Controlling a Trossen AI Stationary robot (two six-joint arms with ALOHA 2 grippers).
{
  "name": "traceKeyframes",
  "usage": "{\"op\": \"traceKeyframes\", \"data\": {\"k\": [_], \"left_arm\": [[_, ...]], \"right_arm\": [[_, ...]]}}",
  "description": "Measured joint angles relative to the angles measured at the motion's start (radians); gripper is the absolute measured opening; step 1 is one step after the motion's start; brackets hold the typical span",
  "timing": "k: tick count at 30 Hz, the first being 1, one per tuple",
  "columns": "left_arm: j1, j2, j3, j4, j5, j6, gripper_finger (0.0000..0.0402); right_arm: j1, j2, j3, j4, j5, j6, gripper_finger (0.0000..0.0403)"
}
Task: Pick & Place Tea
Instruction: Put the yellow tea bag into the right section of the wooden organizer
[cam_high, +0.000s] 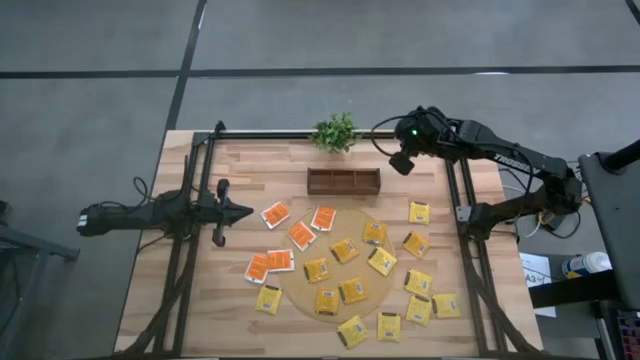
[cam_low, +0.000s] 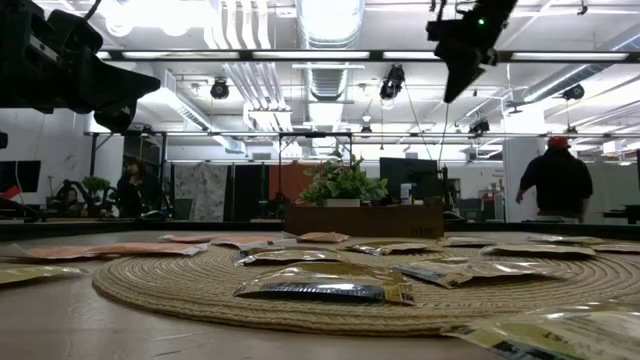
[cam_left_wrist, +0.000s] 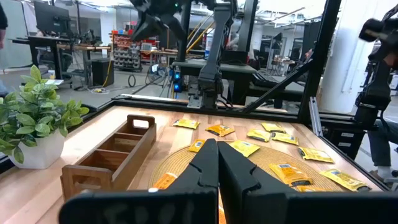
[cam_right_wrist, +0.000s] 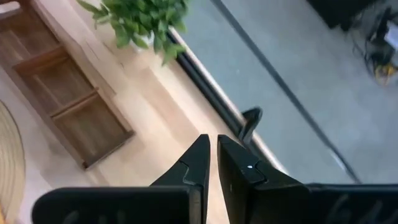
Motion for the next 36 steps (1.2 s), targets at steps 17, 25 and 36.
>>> {"op": "traceKeyframes", "data": {"k": [17,25,36], "left_arm": [[0.0,0.0,0.0,0.0,0.0,0.0,0.0],[0.0,0.0,0.0,0.0,0.0,0.0,0.0],[0.0,0.0,0.0,0.0,0.0,0.0,0.0]], "right_arm": [[0.001,-0.202,-0.237,-0.036,0.007,0.16,0.0029],[0.001,-0.26,-0.222,-0.025,0.035,0.306,0.0029],[0.001,-0.253,-0.103,0.091,0.034,0.108,0.0029]]}}
